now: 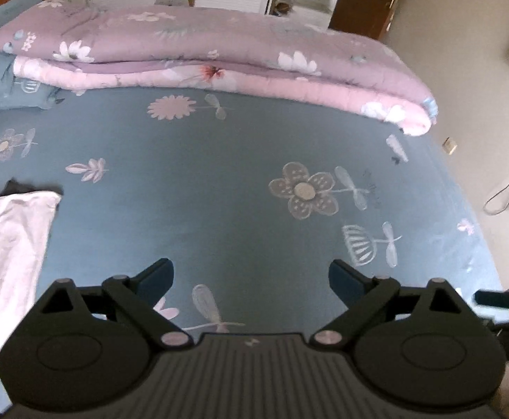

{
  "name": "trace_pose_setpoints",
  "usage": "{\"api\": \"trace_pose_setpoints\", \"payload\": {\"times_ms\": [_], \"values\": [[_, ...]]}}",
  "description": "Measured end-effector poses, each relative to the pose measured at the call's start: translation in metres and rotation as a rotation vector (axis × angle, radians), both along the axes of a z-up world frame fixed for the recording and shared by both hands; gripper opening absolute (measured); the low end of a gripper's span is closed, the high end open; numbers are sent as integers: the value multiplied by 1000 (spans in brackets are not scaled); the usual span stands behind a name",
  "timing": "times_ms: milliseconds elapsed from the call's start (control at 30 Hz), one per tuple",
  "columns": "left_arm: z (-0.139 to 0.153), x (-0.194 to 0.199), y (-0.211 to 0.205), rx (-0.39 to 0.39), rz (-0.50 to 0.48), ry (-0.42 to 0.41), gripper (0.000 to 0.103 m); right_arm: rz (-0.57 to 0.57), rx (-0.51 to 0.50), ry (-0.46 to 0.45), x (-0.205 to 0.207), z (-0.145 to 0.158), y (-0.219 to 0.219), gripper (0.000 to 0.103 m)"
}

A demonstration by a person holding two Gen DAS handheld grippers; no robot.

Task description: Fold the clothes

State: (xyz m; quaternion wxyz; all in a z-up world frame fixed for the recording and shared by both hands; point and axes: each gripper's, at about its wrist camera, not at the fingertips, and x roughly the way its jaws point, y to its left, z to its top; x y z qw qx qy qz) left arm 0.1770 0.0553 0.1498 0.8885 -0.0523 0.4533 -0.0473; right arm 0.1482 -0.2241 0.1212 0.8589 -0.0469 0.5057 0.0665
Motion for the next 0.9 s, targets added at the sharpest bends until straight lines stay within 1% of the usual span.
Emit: {"api": "trace_pose_setpoints", "payload": {"times_ms": [100,200,367,600,633,700,767,800,900], "values": [[0,-9,5,10,21,14,95,-51,-2,-9,-3,1,-5,63],[0,-19,11,14,39,20,96,-61,-7,-17,-3,2,-5,64],[-2,-33,18,18,64,40,96,-37,-20,-29,0,5,6,64],[-4,-44,17,15,70,54,97,0,-22,-24,-3,7,16,64],[-4,-45,16,13,71,55,97,0,-23,-22,-4,6,16,64],[-5,-46,15,7,73,64,102,-4,-24,-19,-6,6,16,64],[-4,-48,15,2,77,60,102,-10,-28,-18,-7,6,15,64],[-4,-49,15,1,77,58,102,-12,-32,-19,-8,7,14,66],[-4,-51,15,-1,76,56,102,-18,-34,-20,-11,6,13,67]]}}
